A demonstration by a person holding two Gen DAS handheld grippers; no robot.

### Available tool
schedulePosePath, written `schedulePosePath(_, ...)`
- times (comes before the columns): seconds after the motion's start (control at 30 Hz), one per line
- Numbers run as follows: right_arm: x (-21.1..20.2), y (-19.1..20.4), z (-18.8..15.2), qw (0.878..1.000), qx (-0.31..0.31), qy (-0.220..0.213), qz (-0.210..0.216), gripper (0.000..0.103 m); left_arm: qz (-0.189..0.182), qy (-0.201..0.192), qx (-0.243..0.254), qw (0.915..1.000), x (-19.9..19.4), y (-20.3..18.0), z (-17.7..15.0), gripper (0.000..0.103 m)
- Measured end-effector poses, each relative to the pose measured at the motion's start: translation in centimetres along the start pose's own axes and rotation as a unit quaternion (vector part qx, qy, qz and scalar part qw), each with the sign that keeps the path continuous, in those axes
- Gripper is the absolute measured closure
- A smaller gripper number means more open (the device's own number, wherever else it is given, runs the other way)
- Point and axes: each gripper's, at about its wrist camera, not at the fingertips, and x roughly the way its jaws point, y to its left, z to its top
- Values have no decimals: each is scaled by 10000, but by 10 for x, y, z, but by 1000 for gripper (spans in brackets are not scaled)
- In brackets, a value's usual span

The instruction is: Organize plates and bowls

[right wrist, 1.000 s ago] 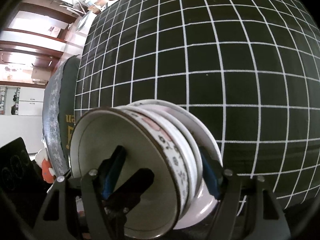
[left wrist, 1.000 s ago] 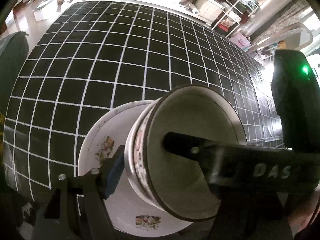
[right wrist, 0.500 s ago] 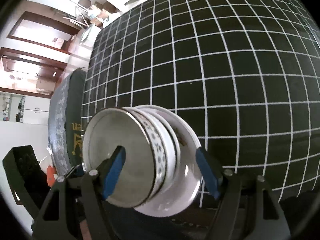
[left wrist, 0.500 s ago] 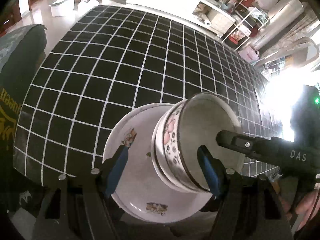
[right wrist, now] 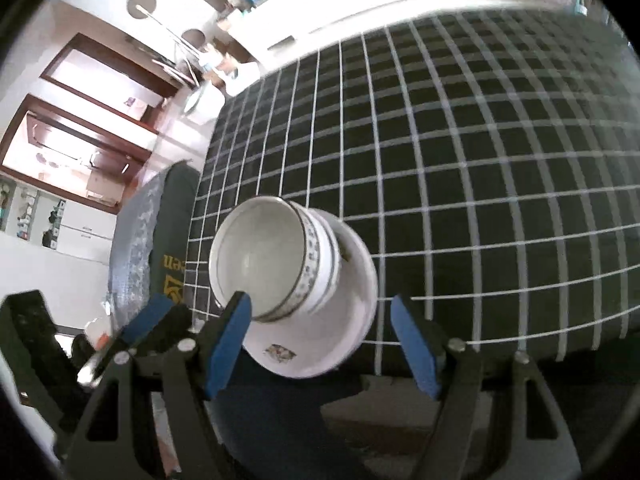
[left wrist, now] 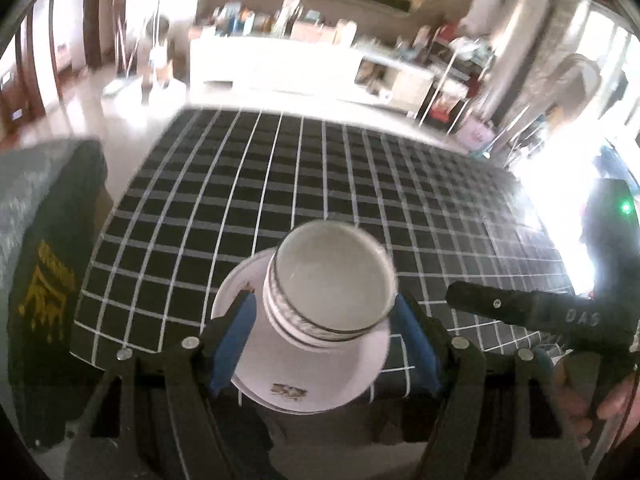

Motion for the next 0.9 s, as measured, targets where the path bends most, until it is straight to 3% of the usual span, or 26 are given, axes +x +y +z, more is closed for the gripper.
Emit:
schedulePosePath(0.17, -48, 10, -22, 9924, -611, -909, -562, 27, 164, -503, 234, 9983, -38, -20, -14, 33)
schedulePosePath(0.27, -72, 19, -39, 9806, -1009, -1416, -908, 27, 268, -773, 258, 9963, -55, -26, -23, 33)
schedulePosePath(0.43, -98, 32, -61, 9591, -1503, -2057, -1231, 26, 436, -1527, 639, 9852, -89, -40, -39, 33)
schedulePosePath(0.53, -110, 38, -77, 9464, -1730, -2396, -1306, 19, 351, -1723, 841, 9808, -102, -48, -49, 33)
schedulePosePath(0.6, -117, 41, -88, 9384, -1859, -2602, -1312, 11, 347, -1731, 929, 9799, -105, -52, -54, 23)
schedulePosePath(0.7, -123, 41, -102, 9282, -1981, -2830, -1385, 0, 299, -1826, 1012, 9775, -111, -57, -63, 21)
schedulePosePath(0.83, -121, 32, -112, 9284, -1942, -2814, -1455, 0, 378, -1997, 1134, 9725, -115, -68, -75, 11)
schedulePosePath(0.9, -118, 28, -114, 9280, -1905, -2813, -1530, 0, 340, -1983, 1151, 9728, -115, -68, -75, 0)
